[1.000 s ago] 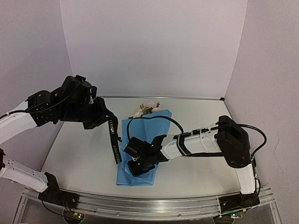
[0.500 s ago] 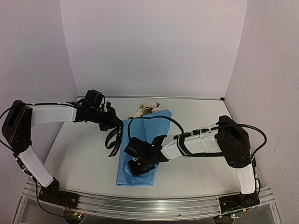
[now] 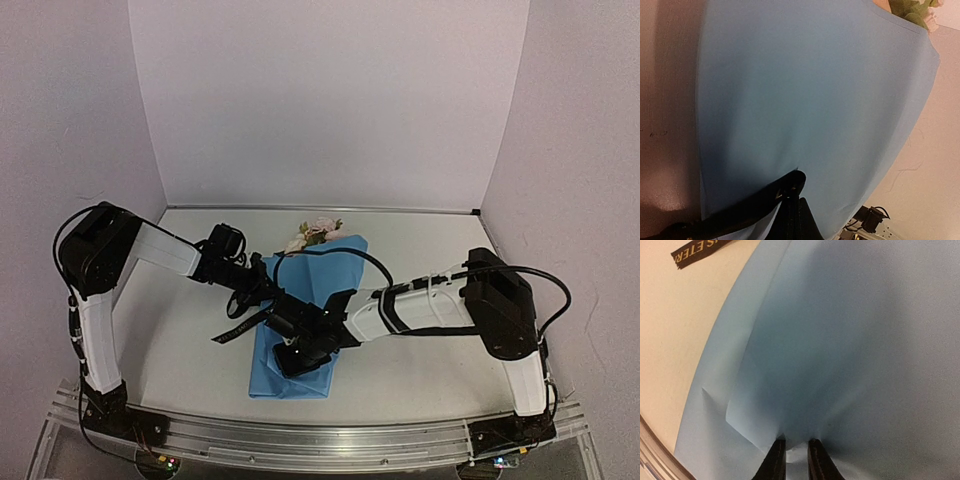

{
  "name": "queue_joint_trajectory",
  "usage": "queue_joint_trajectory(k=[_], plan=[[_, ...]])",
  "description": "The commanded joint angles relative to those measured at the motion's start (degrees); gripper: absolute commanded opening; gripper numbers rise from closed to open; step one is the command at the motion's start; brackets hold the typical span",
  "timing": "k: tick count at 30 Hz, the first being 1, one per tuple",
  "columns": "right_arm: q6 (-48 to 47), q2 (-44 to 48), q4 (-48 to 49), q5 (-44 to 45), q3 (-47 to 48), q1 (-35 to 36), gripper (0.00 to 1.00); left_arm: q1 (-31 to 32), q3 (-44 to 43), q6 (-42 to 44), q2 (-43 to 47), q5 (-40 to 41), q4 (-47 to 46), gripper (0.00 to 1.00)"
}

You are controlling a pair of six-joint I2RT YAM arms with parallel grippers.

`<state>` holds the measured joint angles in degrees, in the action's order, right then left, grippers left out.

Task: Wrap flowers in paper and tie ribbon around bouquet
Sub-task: Adjust the left side of the ribbon on the folded bouquet, then pick up the right side of the ribbon from the center of the board.

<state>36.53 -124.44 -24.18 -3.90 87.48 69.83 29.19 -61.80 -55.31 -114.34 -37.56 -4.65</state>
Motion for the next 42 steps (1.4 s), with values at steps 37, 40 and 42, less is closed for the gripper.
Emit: queue_joint_trajectory(k=[37, 40, 42], plan=[[38.14, 49.04, -11.94, 27.18, -46.25, -49.2, 0.76, -0.62, -2.56, 3.97, -2.56, -2.13, 1.79, 0.0], [36.57, 46.1, -12.14, 26.43, -44.27, -53.35, 0.75, -0.62, -2.71, 4.18, -2.44, -2.25, 1.93, 0.0], [36.62, 44.37, -12.08, 24.62, -43.71, -55.66, 0.74, -0.62, -2.59, 4.24, -2.27, -2.23, 1.9, 0.0]])
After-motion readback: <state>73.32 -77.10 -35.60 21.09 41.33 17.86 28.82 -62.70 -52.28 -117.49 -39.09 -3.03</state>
